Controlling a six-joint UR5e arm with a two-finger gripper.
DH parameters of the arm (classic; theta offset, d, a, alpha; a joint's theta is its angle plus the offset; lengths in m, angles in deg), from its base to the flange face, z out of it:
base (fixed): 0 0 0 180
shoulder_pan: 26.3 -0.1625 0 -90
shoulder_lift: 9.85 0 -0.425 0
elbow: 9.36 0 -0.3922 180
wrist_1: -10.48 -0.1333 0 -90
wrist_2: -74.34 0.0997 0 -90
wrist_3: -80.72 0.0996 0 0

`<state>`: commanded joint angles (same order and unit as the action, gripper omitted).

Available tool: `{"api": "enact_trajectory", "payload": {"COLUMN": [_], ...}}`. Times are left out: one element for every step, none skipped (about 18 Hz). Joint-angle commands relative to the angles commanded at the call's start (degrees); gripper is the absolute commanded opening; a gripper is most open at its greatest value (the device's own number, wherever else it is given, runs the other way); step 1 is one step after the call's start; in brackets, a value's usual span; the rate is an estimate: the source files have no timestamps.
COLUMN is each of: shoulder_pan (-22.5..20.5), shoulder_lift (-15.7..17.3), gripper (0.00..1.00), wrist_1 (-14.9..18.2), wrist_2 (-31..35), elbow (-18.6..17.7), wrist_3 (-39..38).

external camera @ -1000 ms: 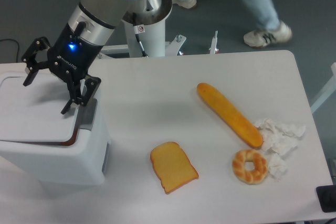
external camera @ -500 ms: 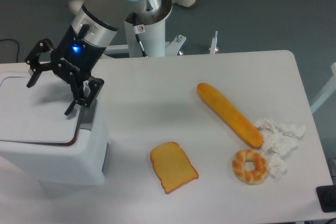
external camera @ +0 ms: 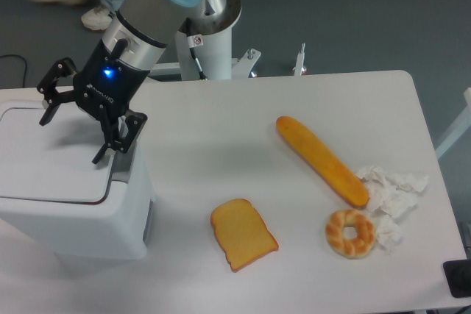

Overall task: Close the trash can
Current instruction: 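Press the gripper down on the lid until it sits shut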

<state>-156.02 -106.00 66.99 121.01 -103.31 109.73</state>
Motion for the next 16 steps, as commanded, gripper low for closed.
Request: {"api": "enact_trajectory", "payload": {"shoulder_pan": [0.0, 0.0, 0.0, 0.0, 0.0, 0.0, 0.0, 0.0, 0.0, 0.0, 0.0, 0.0, 0.0, 0.0, 0.0, 0.0], "shoulder_lift": [0.0, 0.0, 0.0, 0.0, -0.1, -0.1, -0.1, -0.1, -0.3, -0.4, -0.4, -0.4, -0.5, -0.6, -0.8, -0.8], "gripper": [1.00, 1.00, 1.00, 1.00, 1.00, 1.00, 1.00, 1.00, 1.00, 1.00, 1.00, 1.00, 1.00, 1.00, 1.00, 1.00], "wrist_1": [0.0, 0.0, 0.0, 0.0, 0.0, 0.0, 0.0, 0.0, 0.0, 0.0, 0.0, 0.0, 0.0, 0.0, 0.0, 0.0], "wrist_2": [0.0, 0.0, 0.0, 0.0, 0.0, 0.0, 0.0, 0.0, 0.0, 0.0, 0.0, 0.0, 0.0, 0.1, 0.4, 0.4], "elbow": [0.0, 0.0, 0.0, 0.0, 0.0, 0.0, 0.0, 0.0, 0.0, 0.0, 0.0, 0.0, 0.0, 0.0, 0.0, 0.0], "wrist_3": [0.0, 0.0, 0.0, 0.0, 0.0, 0.0, 0.0, 0.0, 0.0, 0.0, 0.0, 0.0, 0.0, 0.0, 0.0, 0.0]}}
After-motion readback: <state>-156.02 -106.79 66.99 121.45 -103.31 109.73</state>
